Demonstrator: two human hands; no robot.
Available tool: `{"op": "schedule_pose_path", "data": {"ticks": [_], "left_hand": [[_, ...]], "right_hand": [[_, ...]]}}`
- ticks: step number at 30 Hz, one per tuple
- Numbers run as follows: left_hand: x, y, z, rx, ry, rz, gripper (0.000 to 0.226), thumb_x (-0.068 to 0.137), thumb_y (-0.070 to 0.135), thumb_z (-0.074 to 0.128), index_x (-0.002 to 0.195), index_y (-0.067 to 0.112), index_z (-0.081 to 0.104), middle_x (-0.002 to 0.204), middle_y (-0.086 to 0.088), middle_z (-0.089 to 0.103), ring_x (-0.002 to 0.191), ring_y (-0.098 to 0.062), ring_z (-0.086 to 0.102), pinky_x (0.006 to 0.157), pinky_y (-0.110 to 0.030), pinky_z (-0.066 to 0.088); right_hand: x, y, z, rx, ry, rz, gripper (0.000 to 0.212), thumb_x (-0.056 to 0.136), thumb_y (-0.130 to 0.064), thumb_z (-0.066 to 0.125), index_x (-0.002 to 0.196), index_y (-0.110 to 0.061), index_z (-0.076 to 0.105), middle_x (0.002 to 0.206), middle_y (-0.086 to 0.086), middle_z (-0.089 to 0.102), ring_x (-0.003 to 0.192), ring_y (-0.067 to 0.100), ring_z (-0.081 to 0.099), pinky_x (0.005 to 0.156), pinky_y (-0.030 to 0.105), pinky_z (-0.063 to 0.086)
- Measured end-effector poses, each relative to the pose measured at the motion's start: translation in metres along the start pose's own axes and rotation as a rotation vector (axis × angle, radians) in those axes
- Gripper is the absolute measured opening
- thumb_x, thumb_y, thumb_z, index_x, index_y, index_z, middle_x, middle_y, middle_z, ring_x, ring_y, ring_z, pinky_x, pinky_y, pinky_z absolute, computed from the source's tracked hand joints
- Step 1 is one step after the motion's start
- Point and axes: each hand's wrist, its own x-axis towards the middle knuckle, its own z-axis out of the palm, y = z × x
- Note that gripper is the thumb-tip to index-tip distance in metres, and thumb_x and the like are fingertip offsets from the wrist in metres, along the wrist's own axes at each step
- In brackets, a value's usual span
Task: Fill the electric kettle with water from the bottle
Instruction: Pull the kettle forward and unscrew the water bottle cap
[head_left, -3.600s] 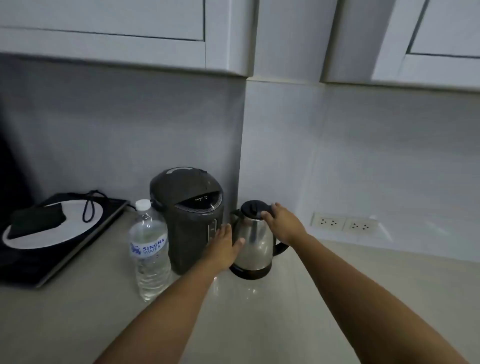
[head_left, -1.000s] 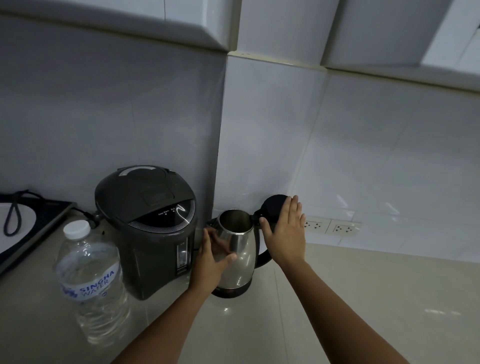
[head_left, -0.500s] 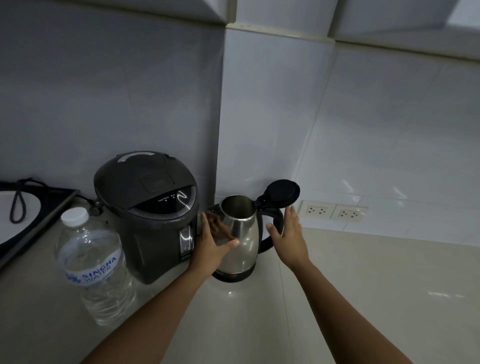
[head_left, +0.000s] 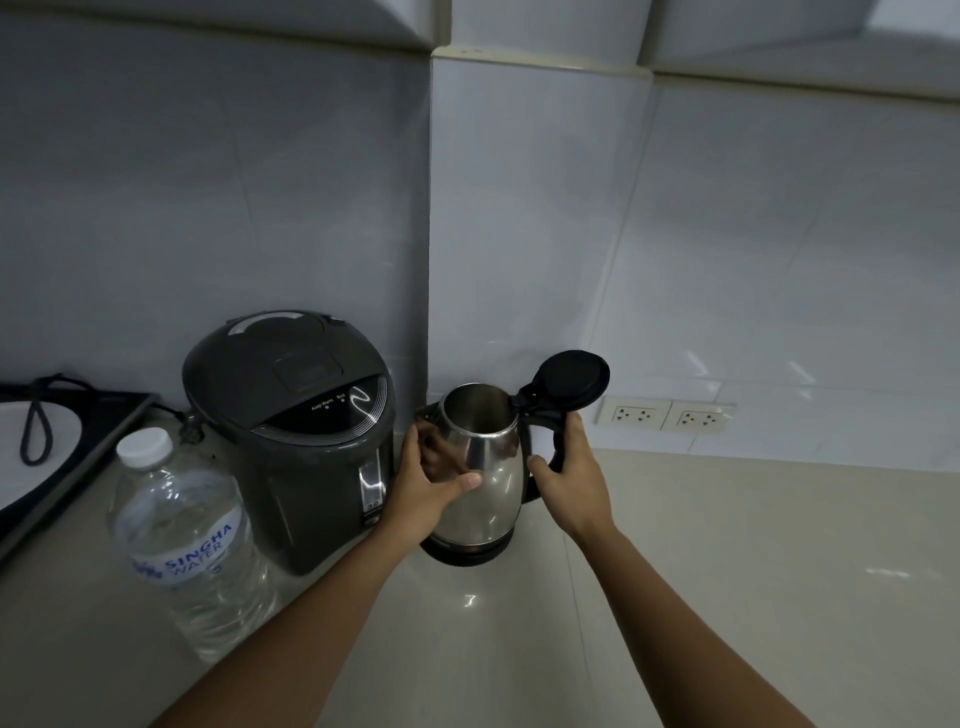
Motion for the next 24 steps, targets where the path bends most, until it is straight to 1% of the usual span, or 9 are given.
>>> {"op": "schedule_pose_path", "data": {"ticks": [2, 5, 8, 10, 13, 16, 18, 20, 24], "left_hand": [[-0.009, 0.005, 0.001, -0.022, 0.007, 0.024, 0.101, 0.069, 0.026, 0.085, 0.148, 0.028, 0.022, 0.133, 0.010, 0.046, 0.123, -0.011, 0.044, 0.097, -0.031, 0.038], [-0.028, 0.010, 0.002, -0.024, 0.016, 0.053, 0.103, 0.066, 0.029, 0.087, 0.148, 0.028, 0.024, 0.134, 0.009, 0.052, 0.125, -0.013, 0.049, 0.101, -0.032, 0.041], [-0.055, 0.014, 0.007, -0.038, 0.014, 0.065, 0.111, 0.061, 0.036, 0.088, 0.149, 0.030, 0.021, 0.137, 0.009, 0.052, 0.127, -0.013, 0.049, 0.108, -0.039, 0.041], [-0.073, 0.013, 0.011, -0.058, 0.018, 0.069, 0.109, 0.058, 0.038, 0.089, 0.147, 0.030, 0.026, 0.133, 0.011, 0.055, 0.124, -0.011, 0.053, 0.107, -0.038, 0.043], [-0.103, 0.008, 0.015, -0.051, 0.050, 0.073, 0.093, 0.063, 0.026, 0.088, 0.140, 0.029, 0.035, 0.121, 0.016, 0.058, 0.114, -0.005, 0.057, 0.098, -0.026, 0.044], [-0.133, 0.003, 0.020, -0.028, 0.075, 0.065, 0.079, 0.068, 0.020, 0.086, 0.125, 0.037, 0.035, 0.108, 0.029, 0.053, 0.099, 0.013, 0.052, 0.084, -0.012, 0.041], [-0.149, -0.001, 0.022, -0.036, 0.091, 0.047, 0.085, 0.069, 0.018, 0.085, 0.133, 0.036, 0.032, 0.111, 0.028, 0.050, 0.098, 0.009, 0.052, 0.081, -0.010, 0.038], [-0.163, -0.007, 0.023, -0.029, 0.097, 0.018, 0.094, 0.069, 0.018, 0.085, 0.144, 0.027, 0.029, 0.117, 0.023, 0.049, 0.105, 0.002, 0.050, 0.082, -0.010, 0.037], [-0.179, -0.025, 0.026, -0.028, 0.094, -0.011, 0.092, 0.068, 0.014, 0.085, 0.143, 0.025, 0.032, 0.107, 0.031, 0.051, 0.101, 0.010, 0.053, 0.075, -0.003, 0.041]], "right_hand": [[-0.009, -0.005, -0.007, -0.007, 0.003, -0.003, 0.064, 0.081, -0.026, 0.057, 0.136, -0.048, 0.032, 0.127, -0.023, 0.057, 0.091, 0.008, 0.050, 0.075, 0.034, 0.050], [-0.028, -0.012, -0.022, -0.025, 0.030, -0.013, 0.063, 0.082, -0.029, 0.056, 0.136, -0.049, 0.031, 0.120, -0.021, 0.059, 0.093, 0.008, 0.051, 0.072, 0.030, 0.044], [-0.050, -0.018, -0.035, -0.019, 0.045, -0.028, 0.064, 0.081, -0.035, 0.056, 0.137, -0.050, 0.030, 0.133, -0.023, 0.056, 0.090, 0.011, 0.051, 0.076, 0.036, 0.051], [-0.066, -0.020, -0.041, -0.015, 0.051, -0.034, 0.063, 0.082, -0.035, 0.057, 0.137, -0.050, 0.030, 0.136, -0.024, 0.053, 0.101, 0.014, 0.059, 0.081, 0.042, 0.055], [-0.092, -0.018, -0.047, -0.018, 0.043, -0.035, 0.063, 0.083, -0.036, 0.058, 0.138, -0.048, 0.030, 0.138, -0.024, 0.051, 0.121, 0.009, 0.056, 0.087, 0.042, 0.054], [-0.118, -0.013, -0.049, 0.003, 0.019, -0.028, 0.058, 0.085, -0.036, 0.060, 0.133, -0.053, 0.032, 0.136, -0.024, 0.051, 0.124, 0.000, 0.049, 0.090, 0.033, 0.049], [-0.132, -0.008, -0.048, 0.001, 0.009, -0.021, 0.058, 0.086, -0.038, 0.061, 0.134, -0.052, 0.031, 0.137, -0.024, 0.051, 0.124, -0.002, 0.046, 0.091, 0.029, 0.045], [-0.145, -0.003, -0.047, 0.004, 0.001, -0.014, 0.062, 0.086, -0.040, 0.063, 0.139, -0.044, 0.031, 0.137, -0.023, 0.051, 0.127, 0.000, 0.046, 0.092, 0.030, 0.046], [-0.166, 0.009, -0.038, -0.028, -0.016, 0.011, 0.076, 0.082, -0.053, 0.061, 0.147, -0.039, 0.023, 0.144, -0.017, 0.046, 0.135, 0.007, 0.043, 0.098, 0.042, 0.050]]}}
